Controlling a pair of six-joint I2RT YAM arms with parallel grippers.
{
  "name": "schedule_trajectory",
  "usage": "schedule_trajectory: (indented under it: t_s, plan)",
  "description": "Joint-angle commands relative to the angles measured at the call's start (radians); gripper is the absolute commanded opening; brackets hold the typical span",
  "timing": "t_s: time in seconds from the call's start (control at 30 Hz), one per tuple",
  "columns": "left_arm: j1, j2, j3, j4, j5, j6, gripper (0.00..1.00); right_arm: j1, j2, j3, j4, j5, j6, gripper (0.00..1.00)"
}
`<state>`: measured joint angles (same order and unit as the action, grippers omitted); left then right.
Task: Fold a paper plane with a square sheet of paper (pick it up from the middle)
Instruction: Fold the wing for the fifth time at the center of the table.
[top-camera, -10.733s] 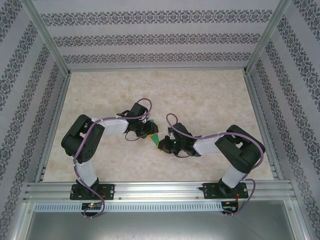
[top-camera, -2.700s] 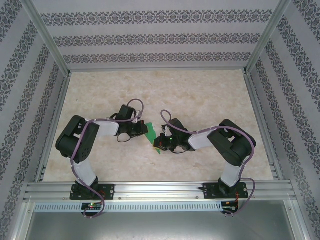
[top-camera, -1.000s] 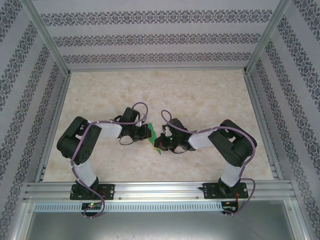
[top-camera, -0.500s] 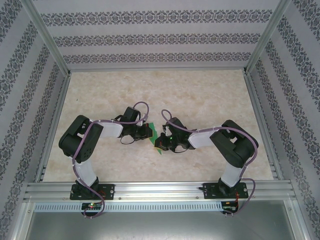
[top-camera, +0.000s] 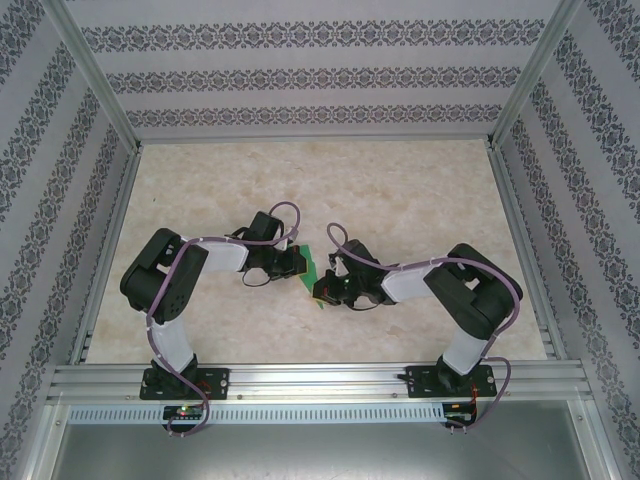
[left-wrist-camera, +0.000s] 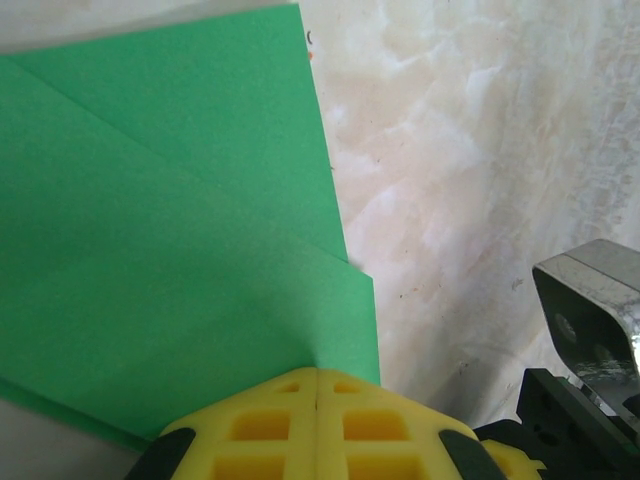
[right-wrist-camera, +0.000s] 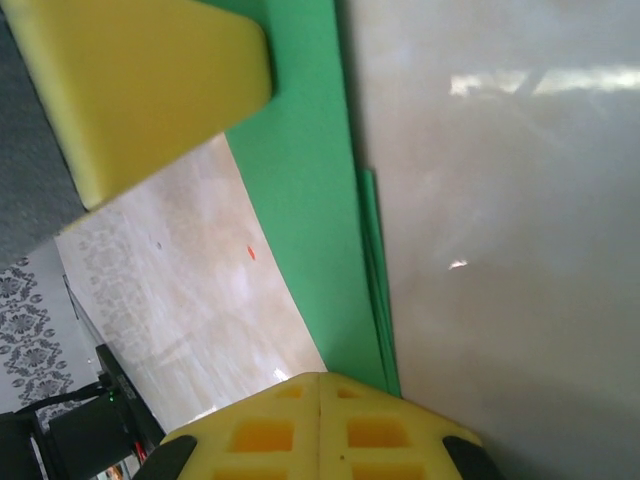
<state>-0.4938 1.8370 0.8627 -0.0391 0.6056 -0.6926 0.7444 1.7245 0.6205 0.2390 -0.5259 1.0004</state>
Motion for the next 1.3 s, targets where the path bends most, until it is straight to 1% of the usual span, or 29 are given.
schedule_trajectory:
  t_s: [0.0,0.23,0.4,0.73,0.83,0.97,1.03,1.1,1.17,1.27]
  plan:
    - [-0.004,0.070,-0.013,-0.081,-0.182,0.013,0.00,0.015,-0.010,-0.051,-0.114,-0.006,0.002,0.00]
    - [-0.003,0.073,-0.005,-0.089,-0.184,0.015,0.00,0.027,-0.021,-0.141,-0.041,-0.011,0.041,0.00]
    - [-0.003,0.073,-0.002,-0.095,-0.181,0.020,0.00,0.049,-0.044,-0.163,-0.078,0.003,0.028,0.00]
    - [-0.004,0.072,-0.006,-0.086,-0.172,0.023,0.00,0.049,-0.135,-0.173,-0.143,0.028,0.026,0.00]
    - [-0.004,0.073,-0.008,-0.080,-0.166,0.027,0.00,0.036,-0.181,-0.177,-0.113,0.030,0.036,0.00]
    - [-0.005,0.069,-0.012,-0.074,-0.159,0.027,0.00,0.008,-0.245,-0.117,-0.086,0.017,0.034,0.00]
    - [-0.003,0.072,-0.015,-0.070,-0.157,0.025,0.00,0.001,-0.245,-0.070,-0.078,0.012,0.028,0.00]
    - [-0.004,0.074,-0.014,-0.064,-0.150,0.023,0.00,-0.002,-0.219,-0.013,-0.085,-0.004,0.013,0.00]
    - [-0.004,0.072,-0.012,-0.059,-0.142,0.020,0.00,-0.003,-0.184,0.029,-0.112,0.015,0.001,0.00]
    - [-0.004,0.071,-0.007,-0.057,-0.141,0.018,0.00,-0.014,-0.091,0.079,-0.103,0.024,0.003,0.00]
